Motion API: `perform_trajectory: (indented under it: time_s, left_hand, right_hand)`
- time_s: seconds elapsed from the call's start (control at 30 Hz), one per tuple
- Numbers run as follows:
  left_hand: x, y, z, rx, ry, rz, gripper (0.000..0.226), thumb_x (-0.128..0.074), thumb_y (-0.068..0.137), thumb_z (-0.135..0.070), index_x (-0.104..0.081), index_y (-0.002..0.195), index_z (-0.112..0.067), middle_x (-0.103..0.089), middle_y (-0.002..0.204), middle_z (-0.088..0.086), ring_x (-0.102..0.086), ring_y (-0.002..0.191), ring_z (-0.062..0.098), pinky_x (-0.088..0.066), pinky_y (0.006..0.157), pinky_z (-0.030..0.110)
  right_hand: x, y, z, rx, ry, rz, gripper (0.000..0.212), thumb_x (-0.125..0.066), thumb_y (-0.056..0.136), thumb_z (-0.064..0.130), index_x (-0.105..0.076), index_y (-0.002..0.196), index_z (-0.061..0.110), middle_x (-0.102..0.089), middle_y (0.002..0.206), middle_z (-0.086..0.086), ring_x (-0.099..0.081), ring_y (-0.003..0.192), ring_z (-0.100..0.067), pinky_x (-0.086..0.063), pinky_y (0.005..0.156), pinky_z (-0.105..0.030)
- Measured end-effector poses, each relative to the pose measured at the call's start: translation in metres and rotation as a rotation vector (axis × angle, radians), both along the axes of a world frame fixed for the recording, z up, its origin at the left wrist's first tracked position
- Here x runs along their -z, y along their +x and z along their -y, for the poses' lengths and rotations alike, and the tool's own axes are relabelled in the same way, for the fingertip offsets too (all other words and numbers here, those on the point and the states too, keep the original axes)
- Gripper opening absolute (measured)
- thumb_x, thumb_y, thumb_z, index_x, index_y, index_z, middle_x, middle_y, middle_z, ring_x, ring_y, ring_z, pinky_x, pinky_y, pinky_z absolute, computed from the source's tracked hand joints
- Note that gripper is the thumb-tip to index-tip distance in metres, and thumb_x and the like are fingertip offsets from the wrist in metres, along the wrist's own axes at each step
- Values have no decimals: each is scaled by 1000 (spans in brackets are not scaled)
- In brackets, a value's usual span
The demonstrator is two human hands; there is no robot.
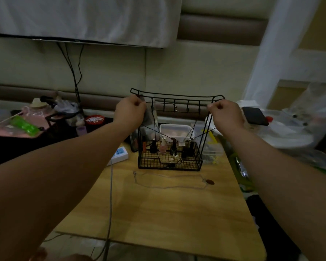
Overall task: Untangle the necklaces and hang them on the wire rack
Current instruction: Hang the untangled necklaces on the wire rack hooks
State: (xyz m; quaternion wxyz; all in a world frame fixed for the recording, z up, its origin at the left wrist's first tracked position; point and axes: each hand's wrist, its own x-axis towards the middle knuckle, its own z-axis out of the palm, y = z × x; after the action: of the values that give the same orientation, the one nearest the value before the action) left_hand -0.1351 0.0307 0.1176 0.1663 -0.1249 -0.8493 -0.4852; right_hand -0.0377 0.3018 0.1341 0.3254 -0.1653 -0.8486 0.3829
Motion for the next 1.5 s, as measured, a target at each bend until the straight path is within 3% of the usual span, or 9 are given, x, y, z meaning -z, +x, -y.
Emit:
perform_trajectory:
  time_s: [0.27,0.37,0.57,0.83,0.9,1.0,1.13,1.4,1.5]
  left_hand:
    - [33,-11,-8,-12,-59,-21,23,-55,104,-36,-73,95,-24,-69,80,-1,-67,74,19,-51,62,31]
    - [44,-16,-13,9,-87,-33,23,-54,105,-37,-74,98,-27,-70,87,-2,-66,77,16,-44,60,28]
    - [54,-21,-16,-11,-151,-60,25,-52,105,-37,-74,99,-28,-72,90,-1,-68,80,20,-58,72,37]
    - [75,-17,-16,-50,-184,31,28,-50,105,-41,-66,87,-27,-66,86,1,-67,81,23,-59,75,44]
    - [79,-15,-19,-26,-76,110,32,-50,106,-39,-66,83,-22,-70,84,7,-70,77,26,-61,76,46]
    - [79,-13,-26,70,260,240,29,-49,109,-31,-67,91,-16,-74,85,13,-74,73,26,-64,74,43]
    - [70,-13,-32,148,530,262,30,-48,109,-23,-60,84,-13,-64,75,9,-65,67,25,-59,68,42]
    - [72,-14,-31,135,468,260,30,-49,108,-26,-63,84,-15,-67,76,8,-70,72,25,-63,81,58]
    - [81,-6,-31,109,333,287,26,-52,106,-27,-67,88,-17,-73,89,11,-75,86,27,-63,85,54]
  right_hand:
    - [41,-19,7,16,7,-44,20,-60,104,30,-71,94,17,-65,90,-1,-59,89,-20,-38,76,-28]
    - [53,-23,11,-10,11,-20,26,-55,106,30,-75,106,12,-66,92,-3,-60,88,-21,-37,74,-27]
    - [68,-28,19,13,70,-11,26,-53,107,25,-74,115,11,-63,96,0,-54,87,-16,-33,60,-17]
    - [88,-25,25,-7,77,84,29,-51,107,26,-73,116,9,-70,105,-6,-57,88,-19,-42,76,-29]
    - [92,-27,27,-74,-67,108,28,-49,107,23,-72,100,8,-73,96,-13,-64,79,-24,-55,69,-38]
    - [88,-28,37,-154,-406,92,25,-45,109,19,-66,103,7,-72,91,-14,-69,73,-24,-57,63,-33]
    - [81,-33,42,-157,-554,10,26,-45,110,26,-63,104,9,-74,92,-14,-76,83,-31,-65,75,-44]
    - [85,-30,41,-143,-627,-16,23,-45,110,23,-64,105,10,-74,96,-13,-74,84,-23,-62,83,-46]
    - [95,-27,41,-109,-515,71,20,-47,109,23,-61,96,18,-74,99,-7,-74,89,-21,-63,86,-45]
